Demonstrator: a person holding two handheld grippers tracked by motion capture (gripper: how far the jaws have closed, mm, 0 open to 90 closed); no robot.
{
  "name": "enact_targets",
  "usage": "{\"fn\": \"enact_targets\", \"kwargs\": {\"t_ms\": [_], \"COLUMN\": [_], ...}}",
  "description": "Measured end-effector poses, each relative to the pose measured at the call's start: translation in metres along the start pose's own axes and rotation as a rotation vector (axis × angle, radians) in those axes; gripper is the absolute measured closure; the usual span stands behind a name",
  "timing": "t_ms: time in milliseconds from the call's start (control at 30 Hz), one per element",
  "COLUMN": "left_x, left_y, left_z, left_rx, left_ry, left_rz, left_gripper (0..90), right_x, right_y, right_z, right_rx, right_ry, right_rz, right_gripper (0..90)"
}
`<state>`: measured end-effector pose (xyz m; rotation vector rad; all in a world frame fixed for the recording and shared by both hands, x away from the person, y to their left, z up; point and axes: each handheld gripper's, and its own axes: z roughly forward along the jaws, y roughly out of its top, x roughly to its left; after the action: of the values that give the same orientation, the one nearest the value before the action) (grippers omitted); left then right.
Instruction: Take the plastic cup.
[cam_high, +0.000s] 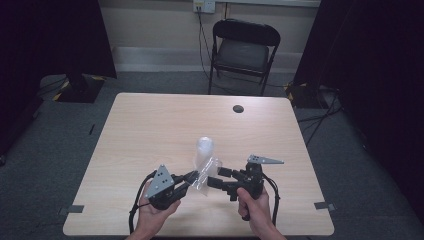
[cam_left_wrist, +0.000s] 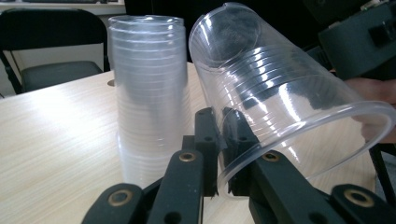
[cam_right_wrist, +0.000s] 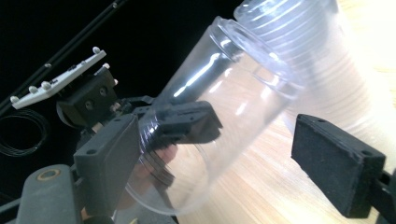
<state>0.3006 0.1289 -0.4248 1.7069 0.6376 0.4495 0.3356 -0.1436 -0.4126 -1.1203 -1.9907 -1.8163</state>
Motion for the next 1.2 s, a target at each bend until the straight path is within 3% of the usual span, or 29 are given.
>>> {"fn": "enact_targets", "kwargs": {"t_ms": [167, 333, 367, 400, 633, 733, 833, 1033, 1200], "left_x": [0.003, 0.007, 0.008, 0.010, 0.016, 0.018, 0.019, 0.021, 0.024], "left_y": [0.000, 0.000, 0.001, 0.003, 0.006, 0.007, 0.006, 0.004, 0.005], "left_z": [-0.003, -0.005, -0.006, -0.008, -0.015, -0.017, -0.018, -0.020, -0.023], "left_rx": [0.007, 0.013, 0.015, 0.026, 0.047, 0.103, 0.112, 0.150, 0.164], "left_ry": [-0.006, -0.026, -0.038, -0.055, -0.067, -0.083, -0.092, -0.103, -0.115], "left_rz": [-0.011, -0.033, -0.041, -0.068, -0.093, -0.107, -0.122, -0.137, -0.185], "left_gripper": [85.6, 85.2, 85.1, 85.1, 85.2, 85.0, 85.0, 85.7, 86.4], "right_x": [-0.001, -0.001, -0.001, -0.001, 0.000, 0.001, 0.002, 0.003, 0.004], "right_y": [-0.001, 0.000, 0.000, 0.000, 0.002, 0.003, 0.002, -0.003, -0.004], "right_z": [0.000, -0.001, -0.002, -0.003, -0.004, -0.005, -0.006, -0.011, -0.015], "right_rx": [0.011, 0.023, 0.033, 0.033, 0.037, 0.055, 0.064, 0.085, 0.081], "right_ry": [-0.005, -0.035, -0.061, -0.068, -0.089, -0.094, -0.093, -0.142, -0.180], "right_rz": [-0.015, -0.057, -0.087, -0.097, -0.130, -0.156, -0.168, -0.203, -0.235], "right_gripper": [14.6, 15.1, 15.5, 15.9, 16.7, 19.4, 20.1, 21.9, 22.8]}}
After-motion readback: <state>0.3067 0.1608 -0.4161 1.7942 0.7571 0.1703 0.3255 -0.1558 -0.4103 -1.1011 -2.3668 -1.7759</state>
